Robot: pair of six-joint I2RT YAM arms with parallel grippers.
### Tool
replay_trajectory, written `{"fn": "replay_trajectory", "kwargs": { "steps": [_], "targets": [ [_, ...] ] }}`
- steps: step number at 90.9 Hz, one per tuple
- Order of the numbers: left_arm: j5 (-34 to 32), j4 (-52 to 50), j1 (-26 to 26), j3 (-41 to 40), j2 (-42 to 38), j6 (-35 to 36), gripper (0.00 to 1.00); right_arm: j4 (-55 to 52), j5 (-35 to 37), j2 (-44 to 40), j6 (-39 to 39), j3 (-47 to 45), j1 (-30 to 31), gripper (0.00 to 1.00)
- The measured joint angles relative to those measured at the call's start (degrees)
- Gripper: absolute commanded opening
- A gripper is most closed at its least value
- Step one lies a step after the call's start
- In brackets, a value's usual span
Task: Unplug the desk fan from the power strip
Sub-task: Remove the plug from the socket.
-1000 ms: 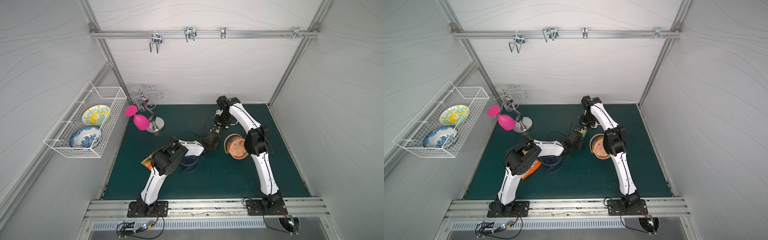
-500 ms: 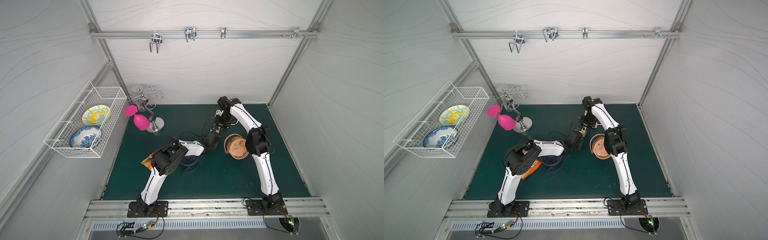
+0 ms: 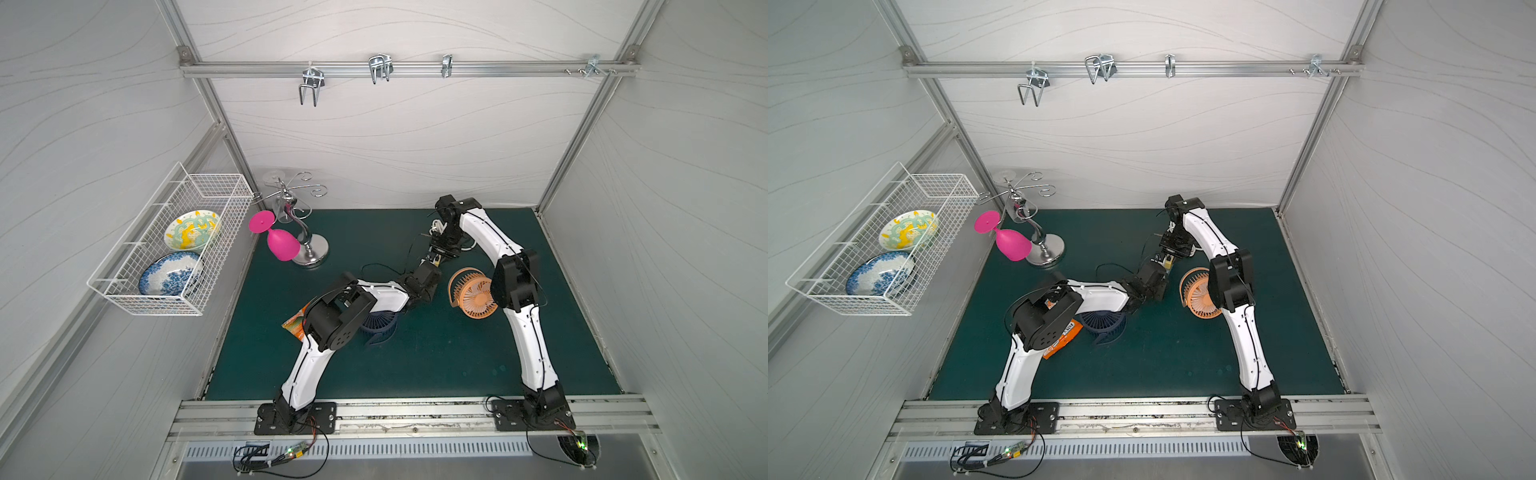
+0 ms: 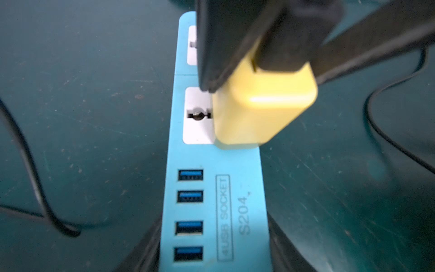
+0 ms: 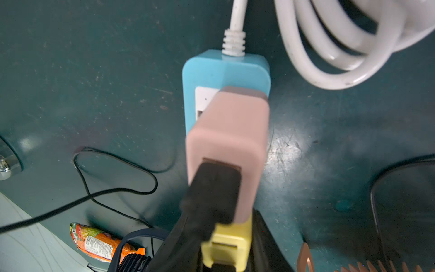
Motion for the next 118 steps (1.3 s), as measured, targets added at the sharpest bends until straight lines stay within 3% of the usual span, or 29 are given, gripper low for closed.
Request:
{"fn": "replay_trajectory", "kwargs": {
  "steps": [33,57,118],
  "targets": [
    [0.94,0.20,0.00,1.99,1.29,-0.26,0.08,-5.46,-0.48,2.89,1.03,7.41,-1.05,0.00],
    [1.42,-1.01,0.11,2.78,1.53,0.15,0.08,-9.35,2.25,4.94,-2.71,13.81,0.59,0.00],
    [1.31,0.00,0.11,2.08,1.38,0.24,0.11,-5.25,0.81,-2.99,-2.16,4.87,-2.99,0.00]
  ]
}}
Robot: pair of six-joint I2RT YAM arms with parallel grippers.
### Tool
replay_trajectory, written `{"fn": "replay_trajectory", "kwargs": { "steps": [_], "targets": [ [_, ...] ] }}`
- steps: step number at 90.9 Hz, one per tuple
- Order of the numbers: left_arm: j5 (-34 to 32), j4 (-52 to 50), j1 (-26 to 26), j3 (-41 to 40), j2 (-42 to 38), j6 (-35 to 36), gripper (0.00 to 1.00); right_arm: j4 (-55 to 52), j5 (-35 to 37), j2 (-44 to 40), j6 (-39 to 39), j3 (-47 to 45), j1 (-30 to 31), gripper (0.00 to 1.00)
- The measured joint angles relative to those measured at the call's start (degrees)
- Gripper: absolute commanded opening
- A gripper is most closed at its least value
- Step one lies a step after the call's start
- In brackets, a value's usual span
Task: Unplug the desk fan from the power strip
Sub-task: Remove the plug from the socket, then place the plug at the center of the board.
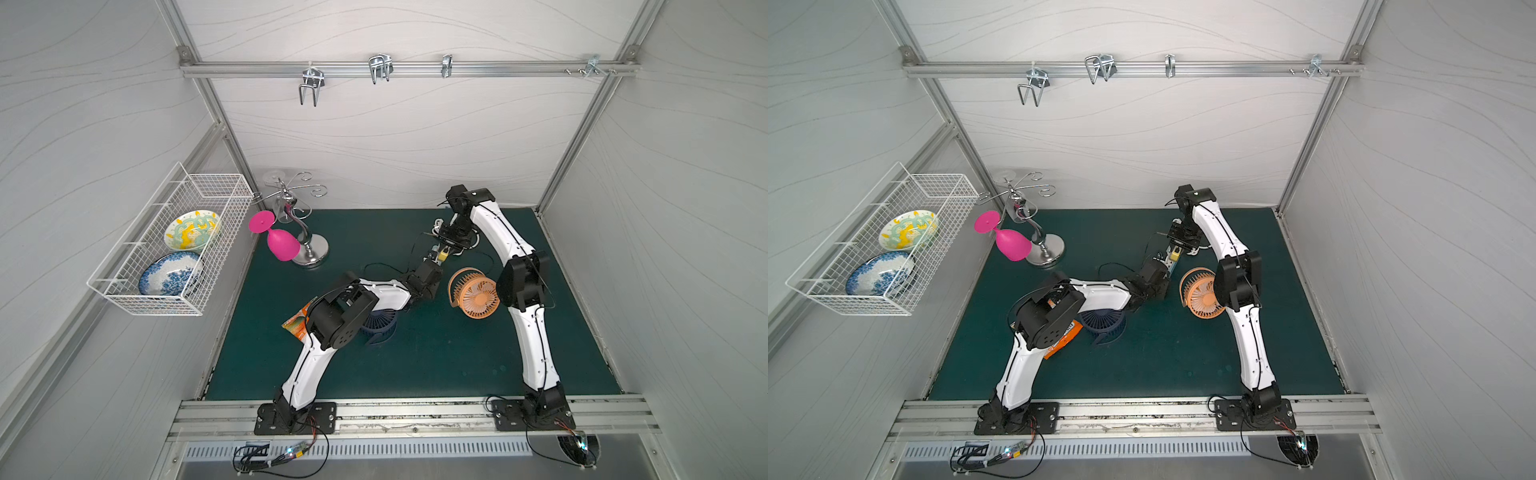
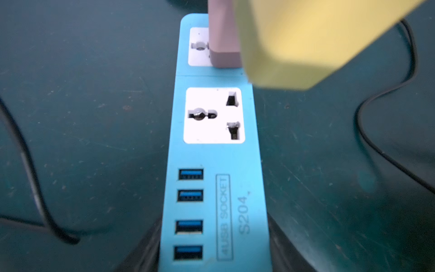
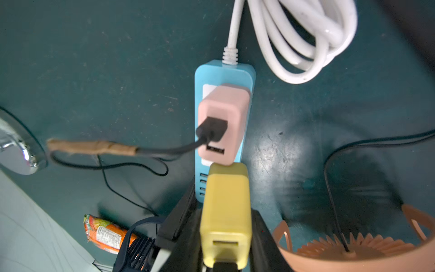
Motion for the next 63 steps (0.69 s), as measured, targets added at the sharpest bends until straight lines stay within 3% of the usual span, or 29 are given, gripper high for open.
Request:
{"fn": "replay_trajectory", "kwargs": {
  "steps": [33,63],
  "targets": [
    [-0.07,-0.15,0.11,0.00,-0.09,-0.11,0.11,2.45,-2.43,-9.68,-0.46,-5.66,-4.72,0.00],
    [0.26,-0.74,0.79,0.00,-0.42,-0.48,0.11,8.57,-4.35,-24.33,0.28,-22.91,-19.82,0.00]
  ]
}}
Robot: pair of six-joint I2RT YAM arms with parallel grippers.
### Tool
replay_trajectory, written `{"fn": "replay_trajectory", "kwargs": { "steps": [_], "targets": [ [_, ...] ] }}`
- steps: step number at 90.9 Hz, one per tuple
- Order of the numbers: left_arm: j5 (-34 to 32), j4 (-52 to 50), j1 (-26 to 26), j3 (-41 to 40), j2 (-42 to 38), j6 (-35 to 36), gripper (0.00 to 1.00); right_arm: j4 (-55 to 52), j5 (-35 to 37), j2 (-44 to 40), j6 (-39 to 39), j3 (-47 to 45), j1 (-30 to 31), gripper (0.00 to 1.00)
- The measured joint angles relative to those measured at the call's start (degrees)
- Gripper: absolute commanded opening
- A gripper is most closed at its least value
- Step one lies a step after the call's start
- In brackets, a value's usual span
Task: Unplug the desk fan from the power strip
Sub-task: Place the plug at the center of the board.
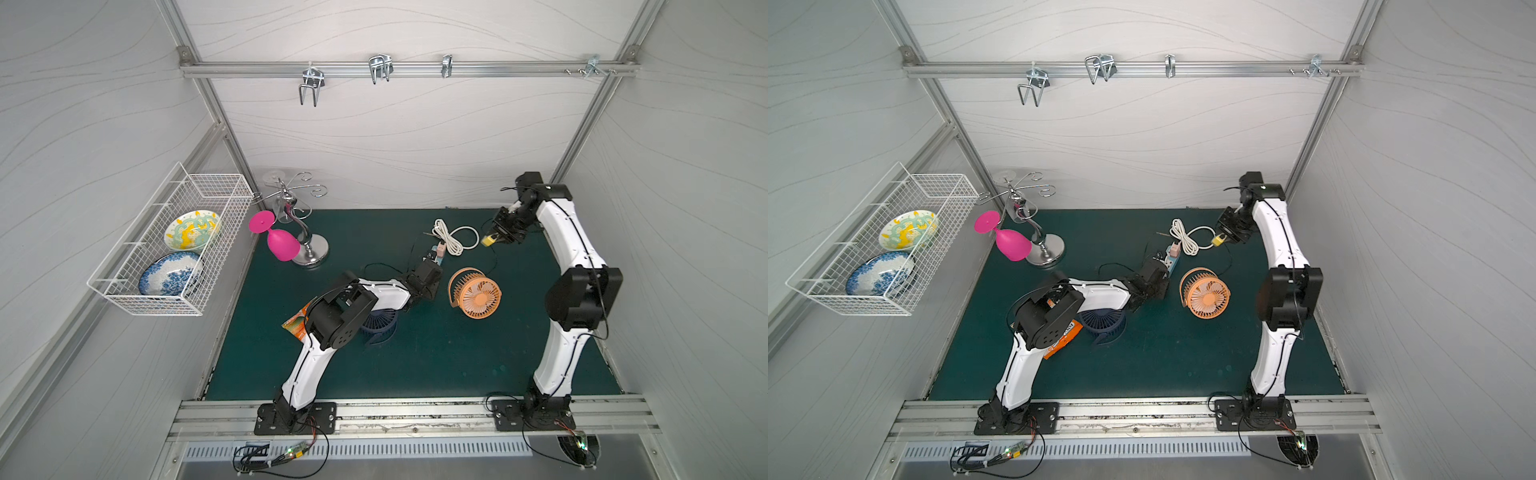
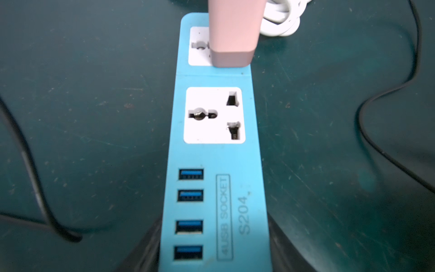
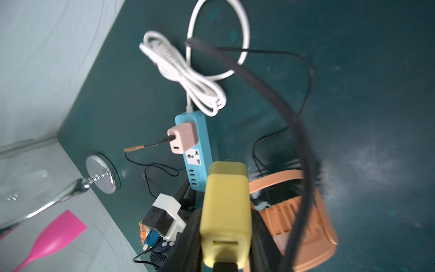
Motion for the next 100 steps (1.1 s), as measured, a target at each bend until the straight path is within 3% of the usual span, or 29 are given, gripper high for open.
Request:
{"fn": "replay_trajectory", "kwargs": {
  "steps": [20,29,52,84,100],
  "targets": [
    [0.55,-0.44,0.81,-0.70,-0.72,-0.24,0.11,5.70,-1.18,-9.33,2.08,-15.85,-13.38,0.00],
    [1.05,-0.42,1.20,-1.38,-1.25,-0.28,0.11,8.48,-1.44,-10.93,3.28,-22.91,-16.41,0.00],
    [1.62,-0.74,1.97,-2.47,-2.19,-0.50,0.11,14.03,-2.45,-10.03,5.16,-35.39,-16.85,0.00],
    [1.77,-0.85,2.08,-2.51,-2.27,-0.63,0.11,19.47,-4.52,-6.62,5.60,-40.61,-16.74,0.00],
    [1.77,-0.85,2.08,-2.51,-2.27,-0.66,0.12,20.55,-4.92,-6.62,5.62,-41.20,-16.65,0.14]
  ]
}}
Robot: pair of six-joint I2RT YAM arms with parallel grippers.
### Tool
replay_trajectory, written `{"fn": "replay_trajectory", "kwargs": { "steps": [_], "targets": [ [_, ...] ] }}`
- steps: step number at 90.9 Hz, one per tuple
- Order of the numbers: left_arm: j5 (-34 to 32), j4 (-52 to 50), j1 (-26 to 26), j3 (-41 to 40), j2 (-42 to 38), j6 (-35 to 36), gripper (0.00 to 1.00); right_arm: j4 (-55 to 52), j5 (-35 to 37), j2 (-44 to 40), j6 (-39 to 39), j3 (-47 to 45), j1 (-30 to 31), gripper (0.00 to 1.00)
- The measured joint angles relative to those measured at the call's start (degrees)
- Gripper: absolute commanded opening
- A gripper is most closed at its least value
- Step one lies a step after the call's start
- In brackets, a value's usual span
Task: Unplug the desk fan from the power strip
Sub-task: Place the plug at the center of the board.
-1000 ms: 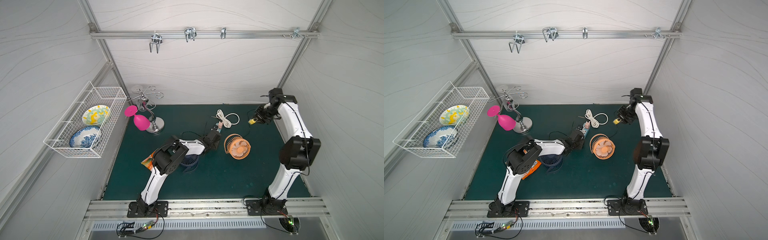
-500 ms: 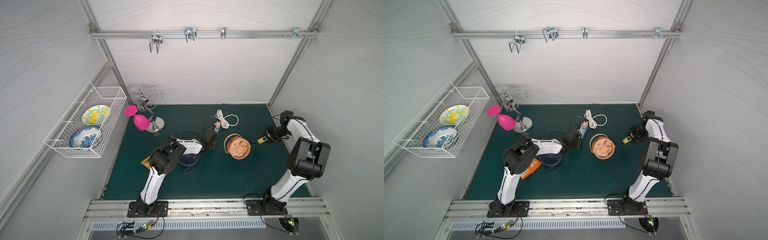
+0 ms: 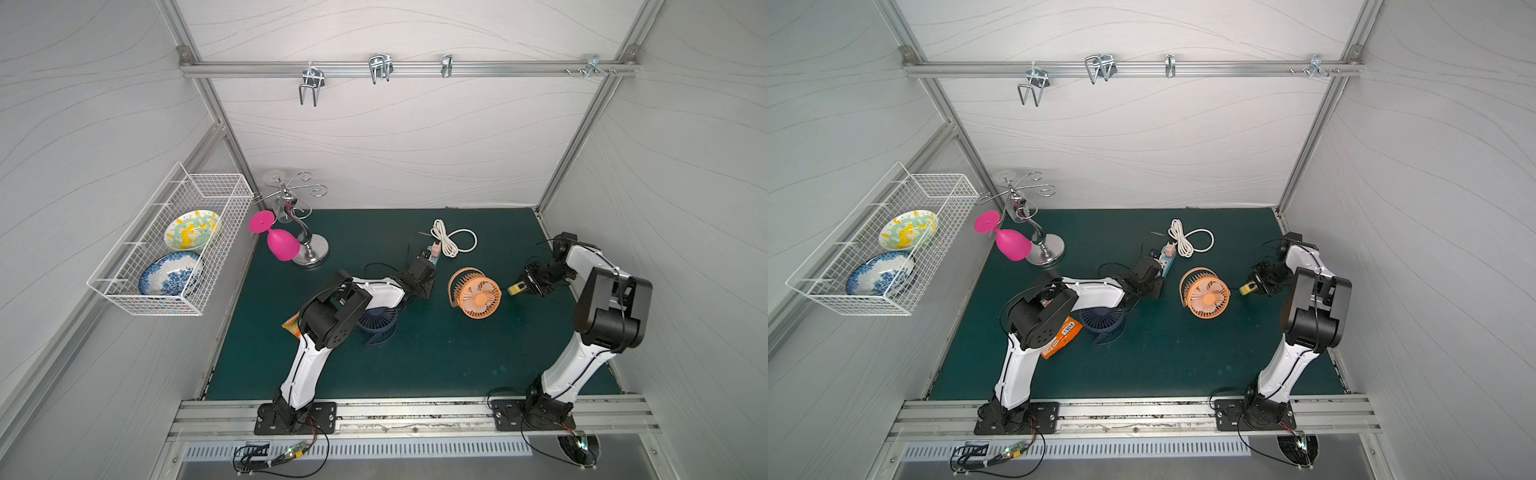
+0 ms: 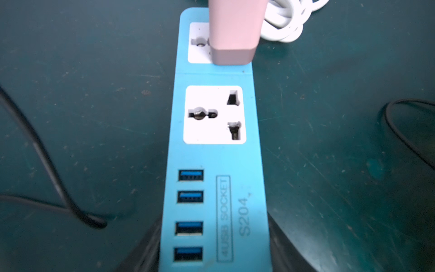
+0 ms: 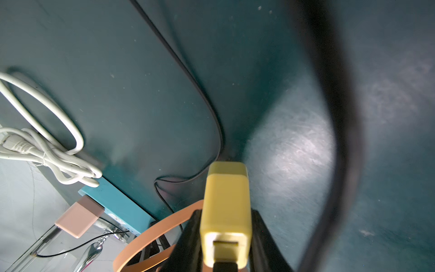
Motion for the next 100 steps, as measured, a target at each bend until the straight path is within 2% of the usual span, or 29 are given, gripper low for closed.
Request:
{"fn": "replay_trajectory", "kwargs": {
  "steps": [7,21,45,66,69,73,100],
  "targets": [
    [0.04,0.00,0.02,0.00,0.00,0.00,0.12,0.17,-0.07,0.00,0.00,-0.15,0.02,0.19],
    [0.28,-0.02,0.11,0.00,-0.04,0.00,0.12,0.15,-0.15,0.00,0.22,-0.15,0.09,0.38],
    [0.44,-0.07,0.15,0.00,-0.07,-0.13,0.13,-1.09,1.03,-0.07,0.11,0.66,0.39,0.73],
    [0.44,-0.02,0.15,-0.04,-0.09,-0.17,0.13,-4.22,3.65,-3.23,-0.70,4.57,1.84,0.79],
    [0.44,-0.02,0.15,-0.04,-0.09,-0.17,0.13,-4.94,4.13,-3.89,-0.92,5.70,2.51,0.88],
    [0.44,0.02,0.15,-0.09,-0.09,-0.17,0.13,-5.97,4.81,-4.52,-1.55,7.61,3.63,0.90],
    [0.44,0.63,0.20,-0.83,-0.39,-0.22,0.13,-12.70,9.86,-3.23,-6.25,25.94,16.70,0.85]
  ]
}}
